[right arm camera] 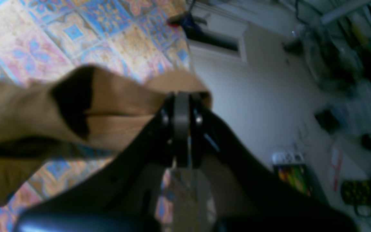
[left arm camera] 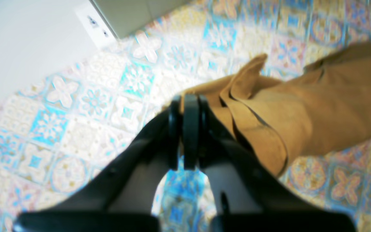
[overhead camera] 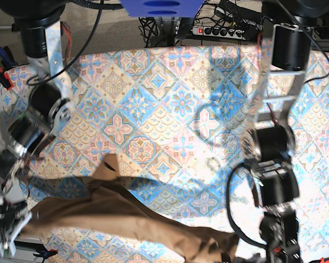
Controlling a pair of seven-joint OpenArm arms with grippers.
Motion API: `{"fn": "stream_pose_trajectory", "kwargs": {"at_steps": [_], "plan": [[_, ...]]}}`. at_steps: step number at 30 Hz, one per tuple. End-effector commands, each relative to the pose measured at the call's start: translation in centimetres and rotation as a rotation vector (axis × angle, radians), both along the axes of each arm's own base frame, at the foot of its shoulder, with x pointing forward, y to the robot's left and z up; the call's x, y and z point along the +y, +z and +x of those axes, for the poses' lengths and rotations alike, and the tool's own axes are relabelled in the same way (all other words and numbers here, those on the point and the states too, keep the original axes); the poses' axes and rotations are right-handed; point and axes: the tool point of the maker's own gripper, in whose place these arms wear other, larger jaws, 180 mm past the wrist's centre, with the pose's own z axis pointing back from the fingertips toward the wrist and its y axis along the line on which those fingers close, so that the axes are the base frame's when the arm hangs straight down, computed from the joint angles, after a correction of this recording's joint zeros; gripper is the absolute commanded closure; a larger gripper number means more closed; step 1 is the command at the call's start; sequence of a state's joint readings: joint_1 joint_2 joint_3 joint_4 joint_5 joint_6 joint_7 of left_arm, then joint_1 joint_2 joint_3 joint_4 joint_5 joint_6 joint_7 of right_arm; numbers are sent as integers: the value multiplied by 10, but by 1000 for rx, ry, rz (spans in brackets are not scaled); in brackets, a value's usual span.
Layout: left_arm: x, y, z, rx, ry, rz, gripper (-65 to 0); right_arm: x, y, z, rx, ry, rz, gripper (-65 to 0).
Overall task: Layout the t-shirt on the table in an organized manner, then fold the t-shirt properly
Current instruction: 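Lift the shirt with both grippers and swing it across the table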
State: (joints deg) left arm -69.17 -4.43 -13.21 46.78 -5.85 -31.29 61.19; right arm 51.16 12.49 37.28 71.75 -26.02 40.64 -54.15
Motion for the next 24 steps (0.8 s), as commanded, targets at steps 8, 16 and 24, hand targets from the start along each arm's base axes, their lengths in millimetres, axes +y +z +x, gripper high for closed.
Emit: {"fn": "stream_pose_trajectory", "kwargs": {"at_steps": [8, 16, 24], "plan": [[3, -19, 28, -12, 23, -179, 0, 27, 113, 58, -298, 149, 111, 0], [16, -16, 35, -43, 88, -210, 0, 32, 190, 59, -477, 184, 113, 0], [15, -38, 20, 87, 59, -134, 0, 31, 190, 58, -474, 181, 111, 0]]}}
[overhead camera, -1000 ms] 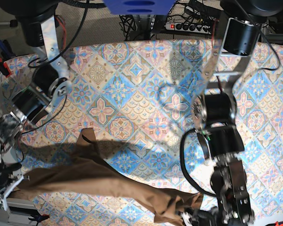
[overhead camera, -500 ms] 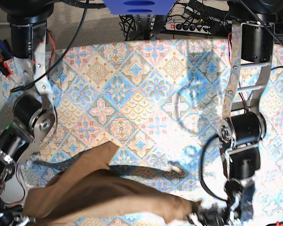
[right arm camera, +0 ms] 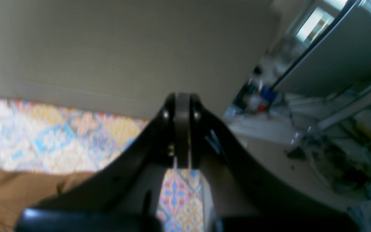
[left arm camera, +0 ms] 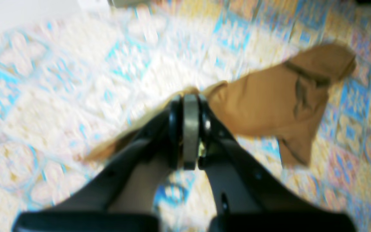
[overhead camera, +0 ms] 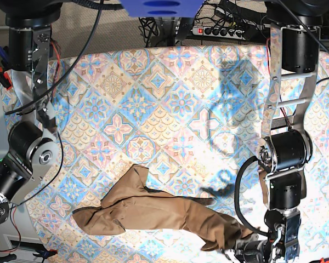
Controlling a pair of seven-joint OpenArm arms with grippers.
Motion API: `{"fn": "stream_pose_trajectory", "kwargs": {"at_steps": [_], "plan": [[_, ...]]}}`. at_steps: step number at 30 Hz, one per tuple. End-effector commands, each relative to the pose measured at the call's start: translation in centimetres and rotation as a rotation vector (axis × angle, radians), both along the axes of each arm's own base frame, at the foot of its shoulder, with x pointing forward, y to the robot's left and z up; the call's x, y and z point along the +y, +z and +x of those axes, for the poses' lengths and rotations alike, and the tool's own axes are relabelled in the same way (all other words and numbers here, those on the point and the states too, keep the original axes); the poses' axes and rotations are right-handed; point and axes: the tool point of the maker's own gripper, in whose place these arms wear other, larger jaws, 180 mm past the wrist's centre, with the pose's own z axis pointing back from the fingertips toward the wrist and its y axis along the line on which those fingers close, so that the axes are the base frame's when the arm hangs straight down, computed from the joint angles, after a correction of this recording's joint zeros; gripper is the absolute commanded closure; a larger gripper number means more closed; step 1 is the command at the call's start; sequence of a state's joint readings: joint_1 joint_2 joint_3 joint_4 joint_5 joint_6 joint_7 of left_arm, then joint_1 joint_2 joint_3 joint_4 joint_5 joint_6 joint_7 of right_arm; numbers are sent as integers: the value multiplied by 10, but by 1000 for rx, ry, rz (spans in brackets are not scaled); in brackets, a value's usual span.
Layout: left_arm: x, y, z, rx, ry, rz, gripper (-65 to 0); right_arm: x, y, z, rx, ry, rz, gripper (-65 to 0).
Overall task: Layout the t-shirt on the table in an organized manner, then fold the t-shirt properly
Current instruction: 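Lift the shirt with both grippers and swing it across the table, then pull the shirt with the left gripper while the right gripper grasps its hem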
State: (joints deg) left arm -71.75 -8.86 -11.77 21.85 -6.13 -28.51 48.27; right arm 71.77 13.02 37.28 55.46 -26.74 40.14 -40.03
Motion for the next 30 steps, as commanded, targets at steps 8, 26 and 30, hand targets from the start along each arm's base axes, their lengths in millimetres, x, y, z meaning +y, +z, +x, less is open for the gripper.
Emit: {"fn": "stream_pose_trajectory", "kwargs": {"at_steps": [8, 26, 30], "plan": [[23, 54, -29, 36, -155, 306, 0, -3, -115, -15, 189, -7, -4, 0], [26, -177, -344, 227, -384, 616, 0, 26, -179, -53, 248, -21, -65, -95], [54, -212, -414, 416, -448, 666, 0, 47, -180, -49, 254, 18, -81, -96]]}}
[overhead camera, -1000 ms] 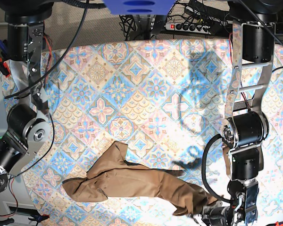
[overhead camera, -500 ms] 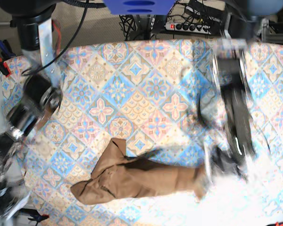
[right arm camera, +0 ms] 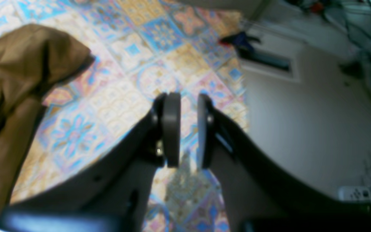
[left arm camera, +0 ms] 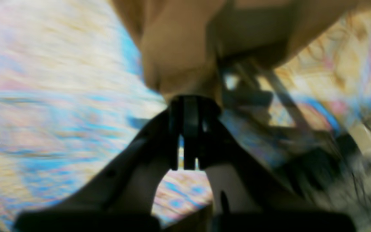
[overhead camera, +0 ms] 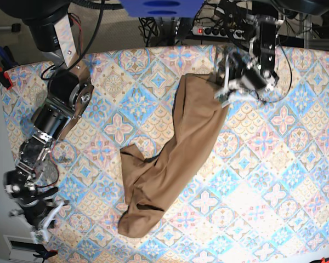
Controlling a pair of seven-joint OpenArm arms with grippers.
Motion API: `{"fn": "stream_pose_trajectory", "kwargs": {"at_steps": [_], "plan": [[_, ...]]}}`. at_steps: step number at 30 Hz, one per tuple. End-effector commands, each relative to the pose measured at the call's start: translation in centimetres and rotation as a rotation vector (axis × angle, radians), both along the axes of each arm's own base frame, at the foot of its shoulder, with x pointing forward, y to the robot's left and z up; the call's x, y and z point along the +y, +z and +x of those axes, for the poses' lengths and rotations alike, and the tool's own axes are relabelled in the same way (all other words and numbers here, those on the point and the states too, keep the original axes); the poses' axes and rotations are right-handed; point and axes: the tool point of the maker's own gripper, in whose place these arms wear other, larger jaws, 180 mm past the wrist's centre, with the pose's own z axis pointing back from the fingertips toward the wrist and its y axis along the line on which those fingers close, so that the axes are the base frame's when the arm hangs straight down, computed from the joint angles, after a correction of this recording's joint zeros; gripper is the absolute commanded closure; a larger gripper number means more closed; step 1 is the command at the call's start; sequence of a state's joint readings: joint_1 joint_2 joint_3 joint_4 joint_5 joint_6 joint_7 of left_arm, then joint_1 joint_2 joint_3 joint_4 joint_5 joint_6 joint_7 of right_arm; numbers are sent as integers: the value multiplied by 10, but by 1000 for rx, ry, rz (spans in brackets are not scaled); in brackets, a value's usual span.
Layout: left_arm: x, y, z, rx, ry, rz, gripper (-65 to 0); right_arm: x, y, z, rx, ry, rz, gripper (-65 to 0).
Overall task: Layout the t-shirt on the table in an organized manner, then fold the t-shirt properly
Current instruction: 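Pull the shirt with the left gripper while the right gripper grasps its hem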
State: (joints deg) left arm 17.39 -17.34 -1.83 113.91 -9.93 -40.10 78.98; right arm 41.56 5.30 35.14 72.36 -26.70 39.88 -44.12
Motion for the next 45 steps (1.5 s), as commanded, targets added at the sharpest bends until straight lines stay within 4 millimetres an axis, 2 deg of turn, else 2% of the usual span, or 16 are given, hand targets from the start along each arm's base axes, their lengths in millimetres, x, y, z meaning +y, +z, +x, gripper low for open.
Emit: {"fn": "stream_pose_trajectory", "kwargs": {"at_steps": [1, 3, 4, 6, 8, 9, 11, 15, 17, 21, 23, 27, 33, 39, 45], "plan": [[20, -1, -15, 32, -3, 69, 0, 8, 35, 11, -96, 31, -7, -96], [45, -4, -36, 85, -8, 131, 0, 19, 39, 13, -98, 62, -39, -96], [59, -3, -44, 102, 3, 160, 0, 28, 31, 13, -79, 85, -49, -97], [78, -3, -60, 141, 10, 206, 0, 68, 5, 9, -22, 156, -50, -97], [99, 0, -68, 161, 19, 253, 0, 92, -23, -5, 46, 193, -63, -97], [104, 1, -70, 164, 32, 262, 0, 102, -30, -10, 65, 208, -74, -97], [111, 4, -69, 157, 51, 274, 0, 123, -29, -15, 69, 243, -96, -97], [118, 7, -66, 145, 75, 288, 0, 202, -46, -38, 113, 403, -146, -98], [120, 8, -66, 144, 69, 305, 0, 227, -59, -53, 142, 462, -176, -117], [124, 9, -64, 139, 71, 334, 0, 267, -92, -92, 205, 588, -233, -204], [124, 11, -57, 121, 74, 333, 0, 285, -107, -110, 234, 647, -249, -215], [124, 11, -55, 116, 75, 333, 0, 306, -112, -121, 237, 716, -278, -214], [123, 11, -55, 116, 75, 330, 0, 319, -109, -125, 230, 753, -189, -214], [123, 11, -55, 117, 74, 328, 0, 322, -107, -125, 222, 763, -178, -216], [115, 6, -59, 132, 43, 320, 0, 323, -144, -132, 327, 780, -155, -216]]}}
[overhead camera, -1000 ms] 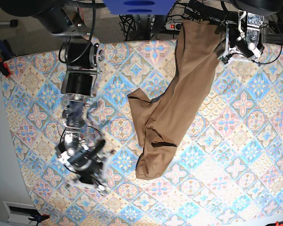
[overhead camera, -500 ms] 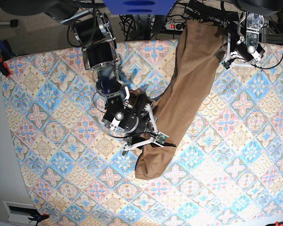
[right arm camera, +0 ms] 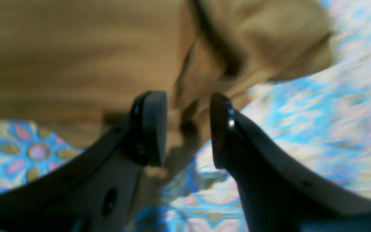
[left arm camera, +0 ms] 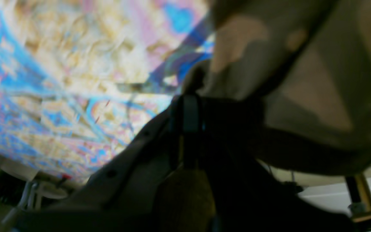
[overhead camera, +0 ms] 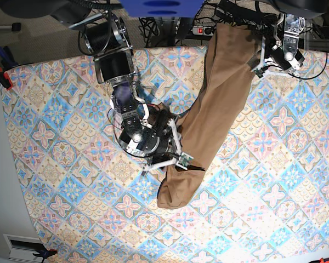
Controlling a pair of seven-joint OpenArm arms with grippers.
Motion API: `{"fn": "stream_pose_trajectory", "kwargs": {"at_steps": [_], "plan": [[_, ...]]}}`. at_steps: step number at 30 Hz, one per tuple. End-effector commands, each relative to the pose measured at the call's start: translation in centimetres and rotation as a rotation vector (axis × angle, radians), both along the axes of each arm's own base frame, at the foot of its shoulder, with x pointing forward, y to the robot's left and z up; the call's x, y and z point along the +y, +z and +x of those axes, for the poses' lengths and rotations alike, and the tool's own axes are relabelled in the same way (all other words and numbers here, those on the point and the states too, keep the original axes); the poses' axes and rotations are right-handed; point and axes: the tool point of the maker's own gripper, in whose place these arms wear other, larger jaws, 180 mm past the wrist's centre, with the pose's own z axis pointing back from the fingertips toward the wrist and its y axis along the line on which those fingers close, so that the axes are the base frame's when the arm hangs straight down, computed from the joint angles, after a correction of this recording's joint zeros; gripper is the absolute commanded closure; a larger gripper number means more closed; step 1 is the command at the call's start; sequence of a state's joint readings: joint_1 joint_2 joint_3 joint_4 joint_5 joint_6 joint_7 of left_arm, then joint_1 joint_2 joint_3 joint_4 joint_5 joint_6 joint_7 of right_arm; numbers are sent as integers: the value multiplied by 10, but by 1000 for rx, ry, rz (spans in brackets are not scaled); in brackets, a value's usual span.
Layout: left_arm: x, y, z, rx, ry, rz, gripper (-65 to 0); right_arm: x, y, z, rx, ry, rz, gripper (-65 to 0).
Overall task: Layout the t-shirt on the table in an organized manner, then fold the t-shirt properly
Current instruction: 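Pull the shirt with the left gripper while the right gripper grasps its hem, then hold the stretched shirt with both grippers and adjust the right gripper's grasp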
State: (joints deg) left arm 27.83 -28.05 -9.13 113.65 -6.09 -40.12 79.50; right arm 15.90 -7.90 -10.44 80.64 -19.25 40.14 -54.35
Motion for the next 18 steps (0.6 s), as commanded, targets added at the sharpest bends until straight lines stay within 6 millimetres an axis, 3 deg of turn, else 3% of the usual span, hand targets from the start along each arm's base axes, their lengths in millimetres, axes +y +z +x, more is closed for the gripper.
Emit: {"fn": "stream_pose_trajectory", "kwargs": {"at_steps": [1, 7, 13, 18], "plan": [[7, 5, 2, -8, -2, 28, 0, 12, 25, 16, -64, 12, 65, -216], [7, 6, 2, -10, -2, 28, 0, 15, 47, 45, -119, 24, 77, -216], [7, 6, 4, -14, -2, 28, 0, 1, 42, 56, -88, -29, 84, -216], [7, 6, 4, -14, -2, 28, 0, 6, 31, 54, -63, -20, 124, -216]]}}
